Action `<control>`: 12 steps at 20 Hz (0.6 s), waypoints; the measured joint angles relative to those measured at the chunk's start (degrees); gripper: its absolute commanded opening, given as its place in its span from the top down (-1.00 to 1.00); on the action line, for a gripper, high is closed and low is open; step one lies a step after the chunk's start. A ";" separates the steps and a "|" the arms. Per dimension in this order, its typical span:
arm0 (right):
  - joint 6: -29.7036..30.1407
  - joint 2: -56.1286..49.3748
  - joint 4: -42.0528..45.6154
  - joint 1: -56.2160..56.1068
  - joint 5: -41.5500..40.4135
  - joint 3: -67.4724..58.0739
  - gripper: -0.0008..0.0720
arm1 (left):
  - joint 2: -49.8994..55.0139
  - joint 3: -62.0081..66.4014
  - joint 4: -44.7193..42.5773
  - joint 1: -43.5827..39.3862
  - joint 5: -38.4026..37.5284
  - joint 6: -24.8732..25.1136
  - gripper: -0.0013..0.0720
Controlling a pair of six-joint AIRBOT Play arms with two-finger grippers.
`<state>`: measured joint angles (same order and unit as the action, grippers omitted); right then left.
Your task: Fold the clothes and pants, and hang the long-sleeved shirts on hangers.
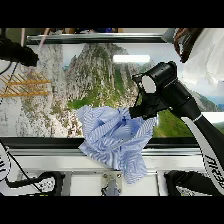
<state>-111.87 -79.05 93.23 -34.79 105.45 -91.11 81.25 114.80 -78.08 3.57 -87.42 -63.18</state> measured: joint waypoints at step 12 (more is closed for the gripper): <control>-0.02 -0.35 0.00 0.00 0.00 0.00 0.91 | -0.85 0.00 -0.13 -8.81 -14.91 5.95 0.91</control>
<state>-111.90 -79.40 93.23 -34.79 105.45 -91.11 80.40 114.80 -78.22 -5.23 -102.32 -57.23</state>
